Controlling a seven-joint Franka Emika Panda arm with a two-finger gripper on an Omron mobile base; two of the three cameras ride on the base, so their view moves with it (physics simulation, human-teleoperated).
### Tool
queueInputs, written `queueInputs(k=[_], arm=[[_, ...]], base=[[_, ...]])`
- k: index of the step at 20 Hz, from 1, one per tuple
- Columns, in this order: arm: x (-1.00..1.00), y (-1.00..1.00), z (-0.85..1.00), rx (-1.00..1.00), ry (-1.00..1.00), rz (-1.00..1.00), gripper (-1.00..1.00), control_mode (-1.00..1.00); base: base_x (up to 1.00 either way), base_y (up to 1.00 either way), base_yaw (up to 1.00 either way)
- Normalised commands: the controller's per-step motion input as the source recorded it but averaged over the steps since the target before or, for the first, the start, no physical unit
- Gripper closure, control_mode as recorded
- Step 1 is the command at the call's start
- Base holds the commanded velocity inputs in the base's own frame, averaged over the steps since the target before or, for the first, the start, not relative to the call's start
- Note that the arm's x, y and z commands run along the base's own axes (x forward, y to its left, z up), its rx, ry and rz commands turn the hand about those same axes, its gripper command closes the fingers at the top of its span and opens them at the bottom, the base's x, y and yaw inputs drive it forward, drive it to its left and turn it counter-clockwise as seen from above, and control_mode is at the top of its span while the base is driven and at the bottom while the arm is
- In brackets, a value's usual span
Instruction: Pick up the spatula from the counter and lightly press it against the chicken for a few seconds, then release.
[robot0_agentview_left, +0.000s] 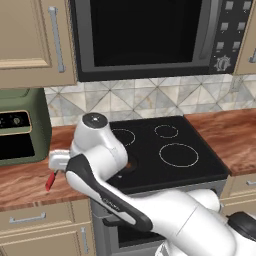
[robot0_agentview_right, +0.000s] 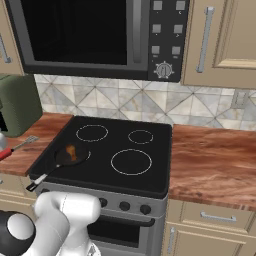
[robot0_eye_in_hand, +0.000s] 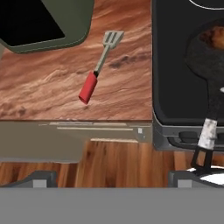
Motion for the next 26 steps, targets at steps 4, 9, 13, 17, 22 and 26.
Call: queueInputs(k=[4, 9, 13, 17, 22, 26], arm=[[0.2, 0.11, 0.0, 0.0, 0.0, 0.0, -1.0, -1.0], [0.15, 0.18, -0.11, -0.01, 0.0, 0.0, -1.0, -1.0], [0.16, 0.18, -0.25, -0.03, 0.0, 0.0, -1.0, -1.0], [0.2, 0.15, -0.21, -0.04, 0.0, 0.0, -1.0, -1.0], [0.21, 0.12, -0.14, -0.03, 0.0, 0.0, -1.0, -1.0], [0.22, 0.13, -0.13, -0.01, 0.01, 0.0, -1.0, -1.0]], base=[[0.0, 0.0, 0.0], [0.0, 0.0, 0.0], [0.0, 0.0, 0.0], [0.0, 0.0, 0.0], [0.0, 0.0, 0.0], [0.0, 0.0, 0.0]])
